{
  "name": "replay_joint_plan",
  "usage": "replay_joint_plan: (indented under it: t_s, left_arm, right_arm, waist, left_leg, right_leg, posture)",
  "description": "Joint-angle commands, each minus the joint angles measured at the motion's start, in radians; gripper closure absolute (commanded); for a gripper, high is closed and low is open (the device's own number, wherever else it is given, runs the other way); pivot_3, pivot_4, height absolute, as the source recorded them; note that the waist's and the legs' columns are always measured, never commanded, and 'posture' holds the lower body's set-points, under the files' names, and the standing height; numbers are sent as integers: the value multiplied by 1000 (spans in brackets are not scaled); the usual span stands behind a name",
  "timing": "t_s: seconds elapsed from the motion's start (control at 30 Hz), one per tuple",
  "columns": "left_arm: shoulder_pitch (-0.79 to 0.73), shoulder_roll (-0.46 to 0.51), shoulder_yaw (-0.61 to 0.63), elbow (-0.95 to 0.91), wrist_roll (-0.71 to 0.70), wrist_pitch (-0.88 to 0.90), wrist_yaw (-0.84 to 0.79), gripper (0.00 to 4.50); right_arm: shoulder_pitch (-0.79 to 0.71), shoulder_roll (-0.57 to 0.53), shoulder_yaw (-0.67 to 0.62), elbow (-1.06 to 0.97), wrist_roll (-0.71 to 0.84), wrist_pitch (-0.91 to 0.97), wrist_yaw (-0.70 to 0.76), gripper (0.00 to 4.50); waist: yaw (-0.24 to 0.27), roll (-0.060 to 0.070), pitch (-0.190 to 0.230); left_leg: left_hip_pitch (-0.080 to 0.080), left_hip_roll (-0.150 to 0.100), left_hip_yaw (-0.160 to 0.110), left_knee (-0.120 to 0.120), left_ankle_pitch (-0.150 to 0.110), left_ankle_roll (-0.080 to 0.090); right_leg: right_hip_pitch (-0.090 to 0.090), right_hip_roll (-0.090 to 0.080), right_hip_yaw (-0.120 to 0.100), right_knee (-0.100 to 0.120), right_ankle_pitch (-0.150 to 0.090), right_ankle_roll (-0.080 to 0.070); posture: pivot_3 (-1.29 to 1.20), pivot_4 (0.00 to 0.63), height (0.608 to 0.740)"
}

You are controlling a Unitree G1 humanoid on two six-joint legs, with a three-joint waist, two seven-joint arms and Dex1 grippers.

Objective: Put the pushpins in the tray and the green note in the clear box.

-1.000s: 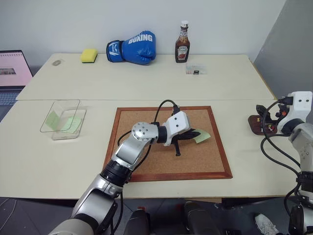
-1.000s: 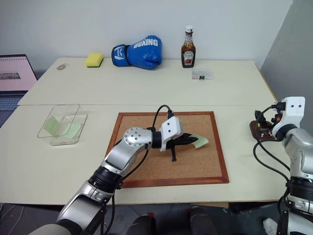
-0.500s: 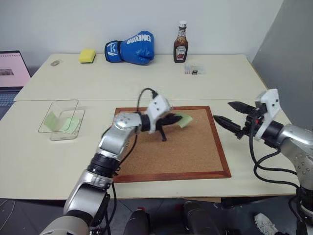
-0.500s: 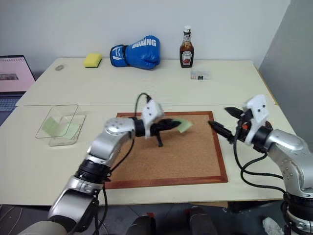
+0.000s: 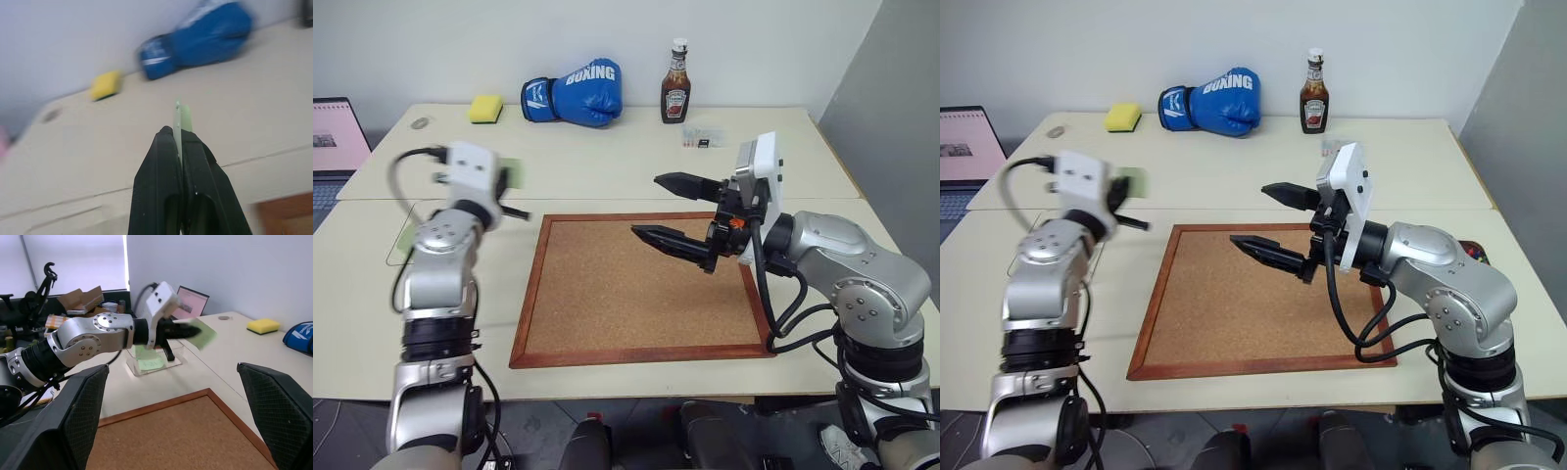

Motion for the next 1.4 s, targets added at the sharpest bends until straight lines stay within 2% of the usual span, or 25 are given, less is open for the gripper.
replay_joint_plan:
  t_s: [0.03, 0.2, 0.23, 0.33, 0.57, 0.63, 0.67, 0.77, 0.93, 1.03, 1.2, 1.4]
  left_arm:
    - [34, 5, 104, -55, 61, 19, 186, 4500]
    - [74, -62, 165, -68, 29, 112, 263, 4500]
    - [76, -71, 168, -66, 21, 118, 264, 4098]
    - [70, -94, 178, -50, -24, 117, 243, 3600]
    - [31, -63, 151, 23, -34, 65, 231, 2298]
    - [19, -62, 125, 23, -31, 42, 220, 2030]
    - [14, -68, 106, 11, -36, 21, 202, 1697]
    - [13, -80, 18, -42, -31, -32, 140, 1141]
    - [38, -158, -77, -149, -58, -56, 93, 149]
    - [82, -227, -130, -229, -76, -24, 79, 64]
    - [224, -339, -239, -343, -74, -17, 77, 64]
    - [385, -419, -328, -454, -63, 15, 97, 64]
  right_arm:
    - [-32, 9, 1, 13, 14, -26, 28, 38]
    - [-32, -1, 13, 42, -9, -49, 62, 38]
    - [-31, -1, 14, 43, -10, -51, 62, 0]
    - [-27, 1, 12, 38, -8, -49, 57, 0]
    - [-16, -4, -1, 19, -3, -36, 32, 0]
    - [-11, -8, -10, 18, -6, -36, 18, 0]
    - [-6, -12, -15, 18, -10, -38, 10, 0]
    - [21, -14, -36, 11, -17, -38, -33, 0]
    - [123, -15, -65, -51, -68, -37, -155, 0]
    - [211, -30, -41, -78, -213, -94, -253, 0]
    - [392, 20, -18, -99, -446, -154, -474, 0]
    - [563, 95, -20, -175, -550, -178, -580, 0]
  waist:
    - [6, 0, 0]
    - [27, 0, 0]
    - [30, 0, 0]
    - [33, -1, 0]
    - [30, -1, 0]
    - [30, -1, 0]
    - [32, -1, 0]
    - [38, -1, 0]
    - [44, -2, 0]
    - [44, -2, 0]
    - [43, -2, -1]
    - [41, -2, -1]
  left_leg:
    - [0, 0, 0, 0, 0, 0]
    - [0, 0, 0, 1, 0, 0]
    - [0, 0, -1, 1, 0, 0]
    - [0, 0, -1, 1, 0, 0]
    - [0, 0, -1, 1, 0, 0]
    - [0, 0, -1, 1, 0, 0]
    - [0, 0, -1, 1, 0, 0]
    - [-1, 0, -1, 1, 0, -1]
    - [-1, -1, -1, 1, 0, -1]
    - [-1, -1, 0, 1, 0, -1]
    - [0, -1, 1, 0, 0, -1]
    - [2, -1, 2, 1, 1, -1]
  right_leg:
    - [0, 0, 0, 0, 0, 0]
    - [0, 0, -1, 0, 0, 0]
    - [0, 0, -1, 1, 0, 0]
    - [0, 0, -2, 1, 0, 0]
    - [0, 0, -2, 1, 0, 0]
    - [0, 0, -2, 1, 0, 0]
    - [0, 0, -2, 1, 0, 0]
    - [0, -1, -2, 0, 1, -1]
    - [0, -1, -2, 0, 2, -2]
    - [0, -1, -1, 0, 1, -2]
    - [0, -1, 0, 1, 0, 0]
    - [1, 0, 1, 2, 0, 0]
  posture:
    - [0, 150, 740]
    - [0, 150, 740]
    - [0, 150, 740]
    - [0, 150, 740]
    - [0, 150, 740]
    - [0, 150, 740]
    - [0, 150, 740]
    - [0, 150, 740]
    - [0, 150, 740]
    - [0, 150, 740]
    - [0, 150, 740]
    - [0, 150, 740]
